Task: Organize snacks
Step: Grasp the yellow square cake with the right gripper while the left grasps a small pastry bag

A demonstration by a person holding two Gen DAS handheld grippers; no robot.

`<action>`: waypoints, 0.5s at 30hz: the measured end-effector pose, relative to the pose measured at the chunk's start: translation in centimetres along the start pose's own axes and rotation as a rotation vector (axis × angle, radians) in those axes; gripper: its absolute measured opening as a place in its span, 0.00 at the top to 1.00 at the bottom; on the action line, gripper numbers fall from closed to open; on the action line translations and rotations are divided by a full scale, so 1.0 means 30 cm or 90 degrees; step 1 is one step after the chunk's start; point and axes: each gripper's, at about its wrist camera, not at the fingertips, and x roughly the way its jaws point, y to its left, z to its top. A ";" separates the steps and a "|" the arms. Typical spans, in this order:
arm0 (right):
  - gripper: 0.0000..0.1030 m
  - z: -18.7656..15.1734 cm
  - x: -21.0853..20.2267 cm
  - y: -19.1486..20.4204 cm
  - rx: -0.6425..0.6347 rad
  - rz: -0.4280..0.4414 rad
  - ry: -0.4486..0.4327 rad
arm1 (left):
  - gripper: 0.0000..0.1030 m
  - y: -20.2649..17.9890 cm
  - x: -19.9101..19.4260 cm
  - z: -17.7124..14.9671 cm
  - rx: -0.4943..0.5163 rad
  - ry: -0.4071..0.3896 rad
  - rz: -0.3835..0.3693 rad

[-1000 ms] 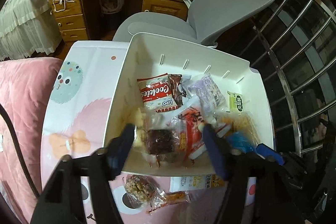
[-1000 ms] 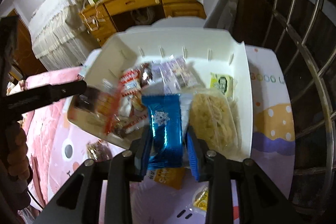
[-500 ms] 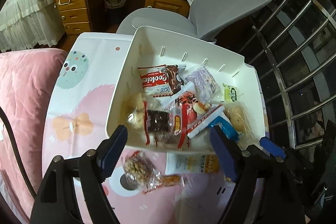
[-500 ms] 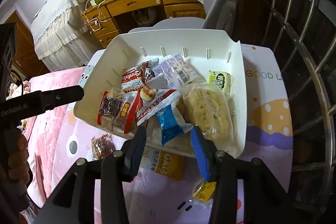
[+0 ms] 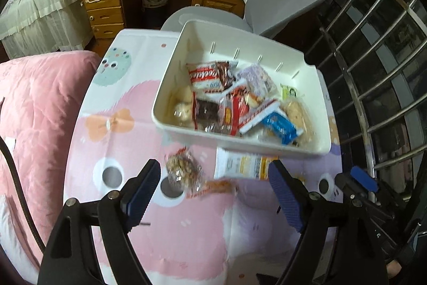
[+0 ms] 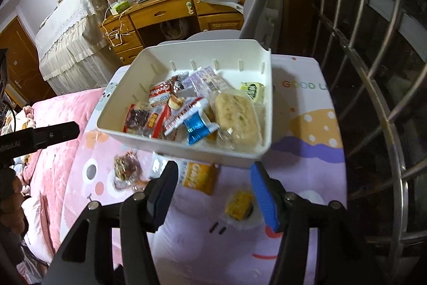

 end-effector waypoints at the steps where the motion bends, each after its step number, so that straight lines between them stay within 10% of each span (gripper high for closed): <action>1: 0.44 -0.016 -0.010 -0.007 0.000 -0.002 -0.001 | 0.21 0.002 -0.004 -0.016 -0.001 0.002 0.002; 15: 0.43 -0.219 0.010 -0.083 -0.049 -0.044 0.029 | 0.21 0.016 0.027 -0.179 -0.035 0.050 0.037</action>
